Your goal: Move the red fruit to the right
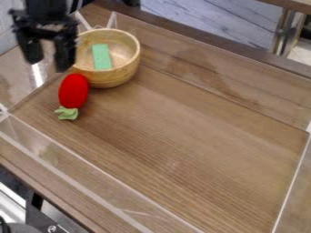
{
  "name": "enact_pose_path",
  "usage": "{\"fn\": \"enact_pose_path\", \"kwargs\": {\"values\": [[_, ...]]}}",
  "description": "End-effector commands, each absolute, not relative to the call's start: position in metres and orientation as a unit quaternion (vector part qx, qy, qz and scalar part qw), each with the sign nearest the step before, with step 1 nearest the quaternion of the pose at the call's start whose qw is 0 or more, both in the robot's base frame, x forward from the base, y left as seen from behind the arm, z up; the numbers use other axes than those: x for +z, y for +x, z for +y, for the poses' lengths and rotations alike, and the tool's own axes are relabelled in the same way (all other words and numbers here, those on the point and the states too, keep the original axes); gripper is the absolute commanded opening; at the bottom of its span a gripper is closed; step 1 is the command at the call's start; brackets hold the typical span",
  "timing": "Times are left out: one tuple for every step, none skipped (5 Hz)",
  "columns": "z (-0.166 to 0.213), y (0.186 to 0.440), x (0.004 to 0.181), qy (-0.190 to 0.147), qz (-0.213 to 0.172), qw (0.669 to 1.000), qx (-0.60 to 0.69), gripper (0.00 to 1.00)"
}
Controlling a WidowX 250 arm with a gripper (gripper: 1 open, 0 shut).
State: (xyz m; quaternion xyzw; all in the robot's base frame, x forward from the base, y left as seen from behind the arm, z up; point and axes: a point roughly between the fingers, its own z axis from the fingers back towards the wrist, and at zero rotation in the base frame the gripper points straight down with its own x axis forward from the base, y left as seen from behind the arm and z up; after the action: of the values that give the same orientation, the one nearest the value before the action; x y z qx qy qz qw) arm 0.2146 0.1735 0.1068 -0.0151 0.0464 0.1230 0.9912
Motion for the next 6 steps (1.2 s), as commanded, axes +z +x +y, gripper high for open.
{"fn": "enact_pose_path", "kwargs": {"values": [[0.185,0.226,0.1,-0.003,0.022,0.992,0.12,1.0],[0.179,0.234,0.085,-0.008,0.024,0.993,0.115,1.0],[0.17,0.24,0.073,-0.013,0.027,0.993,0.113,1.0],[0.164,0.245,0.063,-0.018,0.024,0.993,0.113,1.0],[0.157,0.254,0.053,-0.024,0.02,0.991,0.131,1.0],[0.153,0.262,0.046,-0.028,0.019,0.988,0.149,1.0]]}}
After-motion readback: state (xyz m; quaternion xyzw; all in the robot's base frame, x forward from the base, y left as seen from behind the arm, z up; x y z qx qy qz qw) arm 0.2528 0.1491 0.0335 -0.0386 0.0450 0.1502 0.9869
